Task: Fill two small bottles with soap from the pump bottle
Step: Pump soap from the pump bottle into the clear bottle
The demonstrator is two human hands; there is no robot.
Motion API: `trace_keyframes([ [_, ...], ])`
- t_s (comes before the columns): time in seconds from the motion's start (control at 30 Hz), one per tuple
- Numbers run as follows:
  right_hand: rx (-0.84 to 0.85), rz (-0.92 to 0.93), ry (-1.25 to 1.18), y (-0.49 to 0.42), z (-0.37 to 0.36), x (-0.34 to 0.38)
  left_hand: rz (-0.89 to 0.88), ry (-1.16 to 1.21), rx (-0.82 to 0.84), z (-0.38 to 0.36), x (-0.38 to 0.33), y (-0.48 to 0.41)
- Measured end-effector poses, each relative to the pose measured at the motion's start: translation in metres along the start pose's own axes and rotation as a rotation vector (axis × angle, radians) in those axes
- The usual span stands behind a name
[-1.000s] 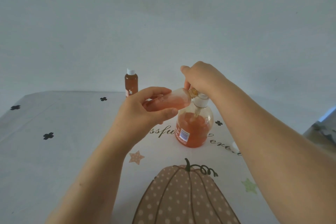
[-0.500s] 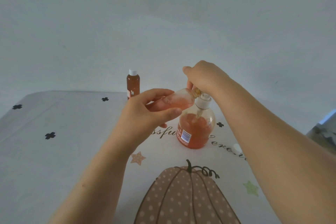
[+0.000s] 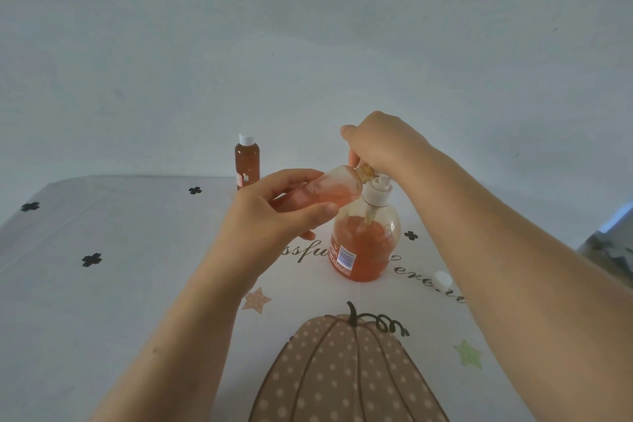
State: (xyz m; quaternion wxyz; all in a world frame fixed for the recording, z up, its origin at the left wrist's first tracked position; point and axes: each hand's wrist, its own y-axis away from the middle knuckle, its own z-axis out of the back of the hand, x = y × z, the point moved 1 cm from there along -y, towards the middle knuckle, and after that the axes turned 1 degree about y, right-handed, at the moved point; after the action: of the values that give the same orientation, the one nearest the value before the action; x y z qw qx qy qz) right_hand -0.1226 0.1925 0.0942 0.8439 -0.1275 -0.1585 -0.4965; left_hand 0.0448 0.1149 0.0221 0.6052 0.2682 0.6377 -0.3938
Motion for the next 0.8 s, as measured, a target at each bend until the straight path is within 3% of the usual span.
trace_keyframes([
  [0.8, 0.025, -0.005, -0.018, -0.002, -0.006, 0.0, -0.01, -0.015, 0.027, 0.002, 0.003, -0.002],
])
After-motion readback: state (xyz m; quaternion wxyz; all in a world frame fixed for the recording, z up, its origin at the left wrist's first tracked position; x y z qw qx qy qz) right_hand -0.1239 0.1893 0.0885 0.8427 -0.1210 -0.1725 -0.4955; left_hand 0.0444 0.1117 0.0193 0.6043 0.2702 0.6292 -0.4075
